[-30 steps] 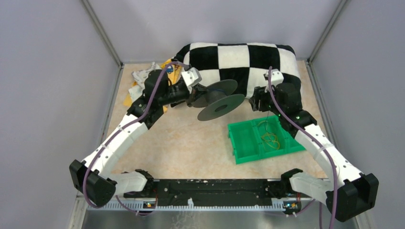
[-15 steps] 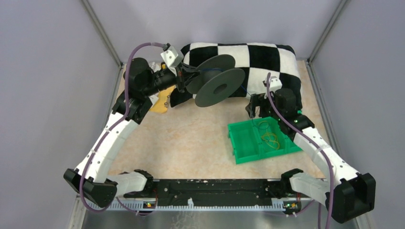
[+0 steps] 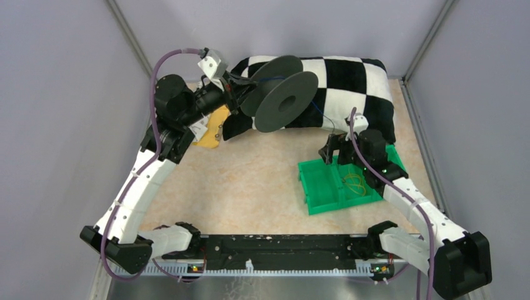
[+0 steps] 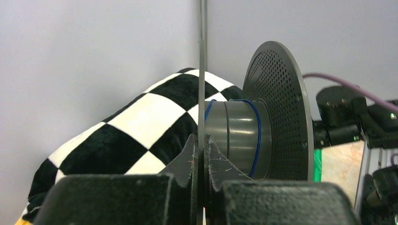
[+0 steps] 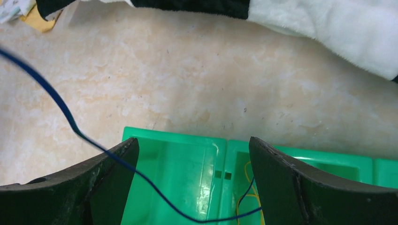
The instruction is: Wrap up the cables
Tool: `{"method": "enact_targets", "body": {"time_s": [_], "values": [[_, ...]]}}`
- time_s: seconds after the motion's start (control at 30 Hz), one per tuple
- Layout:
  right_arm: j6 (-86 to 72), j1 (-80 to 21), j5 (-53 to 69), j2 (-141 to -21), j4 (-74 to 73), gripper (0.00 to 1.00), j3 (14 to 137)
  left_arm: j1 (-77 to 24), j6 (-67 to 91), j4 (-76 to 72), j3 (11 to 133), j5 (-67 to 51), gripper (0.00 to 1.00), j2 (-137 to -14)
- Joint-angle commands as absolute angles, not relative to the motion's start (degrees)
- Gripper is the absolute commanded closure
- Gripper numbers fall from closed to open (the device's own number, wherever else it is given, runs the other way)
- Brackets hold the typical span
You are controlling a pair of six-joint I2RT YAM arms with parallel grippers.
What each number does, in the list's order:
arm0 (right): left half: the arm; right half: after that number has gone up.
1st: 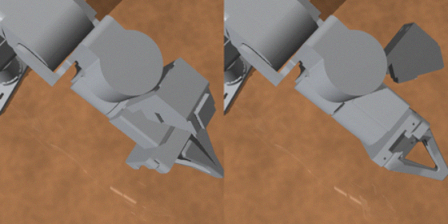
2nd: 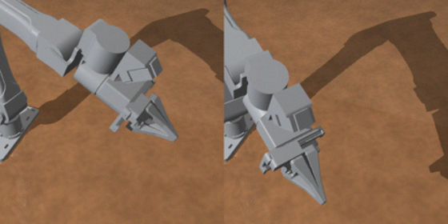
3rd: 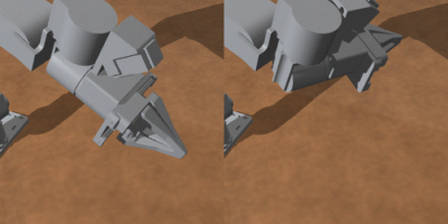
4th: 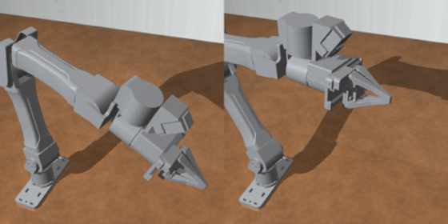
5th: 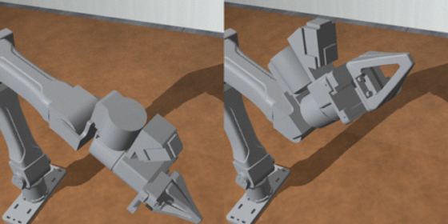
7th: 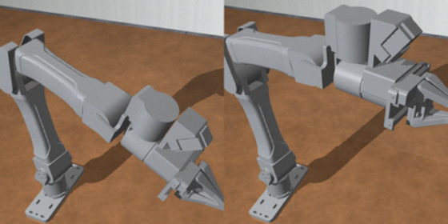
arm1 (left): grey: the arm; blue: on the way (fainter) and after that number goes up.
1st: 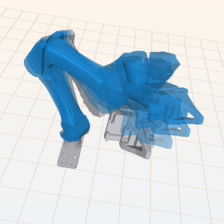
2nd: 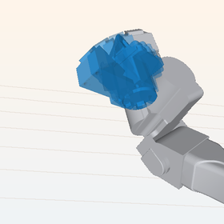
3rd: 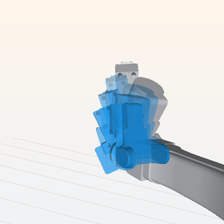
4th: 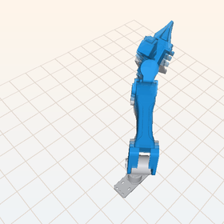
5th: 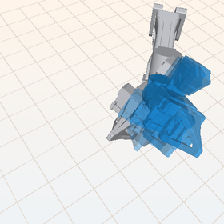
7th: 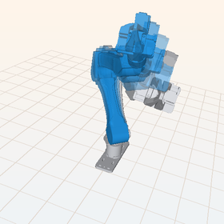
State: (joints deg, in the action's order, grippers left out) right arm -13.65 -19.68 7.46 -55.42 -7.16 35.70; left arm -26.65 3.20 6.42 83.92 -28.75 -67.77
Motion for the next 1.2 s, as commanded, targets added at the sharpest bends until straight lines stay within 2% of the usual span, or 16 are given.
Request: {"method": "enact_targets", "body": {"time_s": [0.0,0.1,0.2,0.3,0.43,0.6,0.77,1.17], "values": [[-15.55,-19.17,11.19,-52.76,-0.63,0.14,32.96,-26.36,6.96,-1.76,88.85,-22.78,1.00,-67.39],[-15.64,-19.16,11.54,-52.38,0.77,0.17,31.08,-26.13,8.63,-2.38,89.03,-20.79,1.00,-67.68],[-15.60,-19.17,11.43,-52.56,1.16,0.33,30.33,-25.85,9.46,-2.87,89.11,-20.72,1.00,-67.91],[-15.52,-19.16,11.25,-51.70,0.29,0.58,31.10,-25.76,9.67,-2.50,89.34,-20.40,1.00,-68.32],[-14.32,-19.20,10.40,-49.46,-3.76,1.00,33.57,-25.75,10.64,-0.40,90.70,-16.51,1.00,-70.04],[-13.32,-19.16,16.16,-48.26,-9.41,1.00,37.38,-25.58,13.84,4.29,93.84,-9.88,1.00,-75.06],[-14.63,-21.47,21.33,-49.62,-15.17,1.00,40.44,-25.50,20.68,2.37,92.95,-4.51,1.00,-78.93],[-9.16,-44.37,12.91,-60.38,-28.32,1.00,57.02,-25.56,35.86,-9.42,83.55,11.80,1.00,-79.84]]}}
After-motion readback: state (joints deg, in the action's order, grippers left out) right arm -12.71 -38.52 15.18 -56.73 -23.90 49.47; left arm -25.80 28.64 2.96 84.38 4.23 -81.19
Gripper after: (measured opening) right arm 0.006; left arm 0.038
